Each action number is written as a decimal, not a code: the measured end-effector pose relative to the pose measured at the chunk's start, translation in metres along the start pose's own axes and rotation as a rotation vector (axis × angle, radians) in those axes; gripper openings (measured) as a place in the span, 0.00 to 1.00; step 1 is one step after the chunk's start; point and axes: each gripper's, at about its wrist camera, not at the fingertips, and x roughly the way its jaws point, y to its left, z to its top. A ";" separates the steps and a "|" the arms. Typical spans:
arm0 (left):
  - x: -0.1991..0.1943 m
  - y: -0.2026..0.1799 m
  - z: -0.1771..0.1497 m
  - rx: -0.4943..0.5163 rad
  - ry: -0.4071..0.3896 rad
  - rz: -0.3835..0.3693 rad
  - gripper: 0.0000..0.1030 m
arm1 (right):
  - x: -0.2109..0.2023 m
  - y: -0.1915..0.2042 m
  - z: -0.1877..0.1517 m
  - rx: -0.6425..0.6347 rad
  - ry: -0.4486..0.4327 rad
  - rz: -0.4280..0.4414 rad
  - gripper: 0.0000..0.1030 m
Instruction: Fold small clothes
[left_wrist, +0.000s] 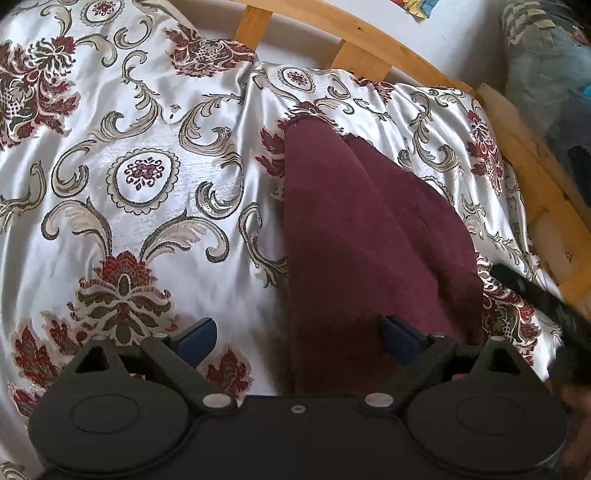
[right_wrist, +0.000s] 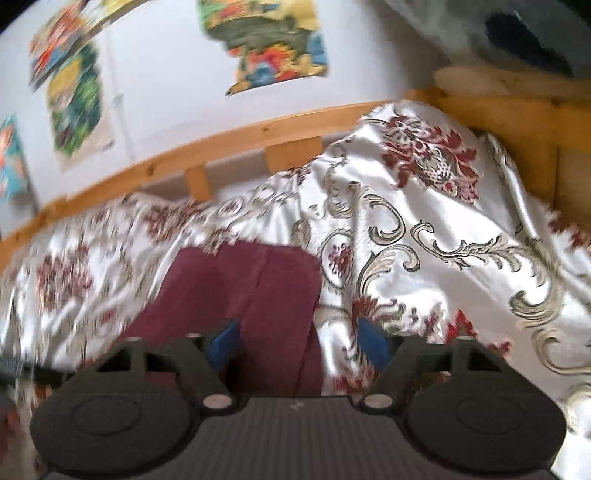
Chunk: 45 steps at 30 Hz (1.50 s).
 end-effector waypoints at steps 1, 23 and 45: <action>0.000 0.000 0.000 0.000 0.001 0.000 0.94 | 0.010 -0.005 0.002 0.032 0.000 -0.002 0.57; -0.001 -0.014 -0.004 0.061 -0.004 -0.017 0.92 | 0.056 -0.026 0.012 0.028 -0.005 -0.010 0.08; -0.010 -0.004 0.004 0.012 -0.015 -0.096 0.95 | 0.045 -0.033 0.014 0.199 0.014 0.204 1.00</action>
